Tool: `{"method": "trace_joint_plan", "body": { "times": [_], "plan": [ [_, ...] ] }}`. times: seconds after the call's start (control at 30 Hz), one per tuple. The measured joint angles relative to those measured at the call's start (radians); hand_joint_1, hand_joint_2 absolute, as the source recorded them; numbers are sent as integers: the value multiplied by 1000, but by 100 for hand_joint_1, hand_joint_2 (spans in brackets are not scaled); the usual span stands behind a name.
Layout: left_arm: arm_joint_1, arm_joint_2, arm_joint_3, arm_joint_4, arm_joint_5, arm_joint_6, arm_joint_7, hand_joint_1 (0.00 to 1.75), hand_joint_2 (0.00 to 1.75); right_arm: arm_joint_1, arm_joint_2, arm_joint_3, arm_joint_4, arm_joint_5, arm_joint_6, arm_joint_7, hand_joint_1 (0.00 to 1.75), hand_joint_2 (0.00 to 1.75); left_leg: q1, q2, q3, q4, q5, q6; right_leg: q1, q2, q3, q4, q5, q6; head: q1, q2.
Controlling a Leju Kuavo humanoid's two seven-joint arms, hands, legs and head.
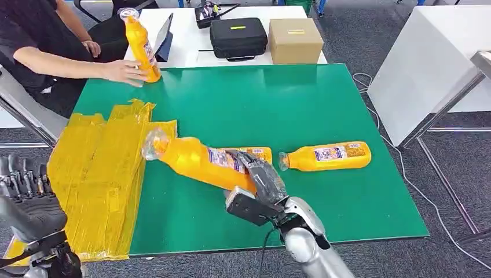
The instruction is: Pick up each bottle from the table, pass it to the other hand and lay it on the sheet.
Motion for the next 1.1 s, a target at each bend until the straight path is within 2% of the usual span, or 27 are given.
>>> {"method": "trace_joint_plan", "body": {
  "times": [0.13, 0.23, 0.47, 0.83, 1.1],
  "plan": [
    [-17, -4, -45, 30, 69, -66, 42, 0, 175, -71, 33, -6, 21, 26, -80, -3, 175, 175, 0, 0, -1, 0, 0, 0, 0, 0, -1, 0, 0, 0, -1, 0],
    [-43, -10, -88, 53, 93, -87, 58, 0, 175, -152, 62, -12, 87, 30, -132, -2, 175, 175, 0, 0, 0, 0, 1, 1, 0, 0, 0, 0, 1, 0, 0, 0],
    [-72, -24, -152, 97, 146, -118, 87, 0, 175, -255, 109, -12, 279, 46, -208, -3, 175, 175, 0, 0, -1, 0, 1, 1, 0, 0, 0, 0, 1, 0, 0, 0],
    [-123, -51, -186, 147, 175, -129, 111, 0, 175, -361, 225, 47, 568, 88, -221, 4, 175, 175, 1, 1, -3, 0, 1, 1, 1, 0, -2, 1, 1, 0, 0, 0],
    [-133, -60, -186, 155, 170, -116, 121, 0, 175, -380, 300, 151, 658, 137, -208, 31, 175, 175, 1, 0, -5, 0, 1, 1, 1, 0, -4, 1, 0, 0, 0, 0]
  ]
}}
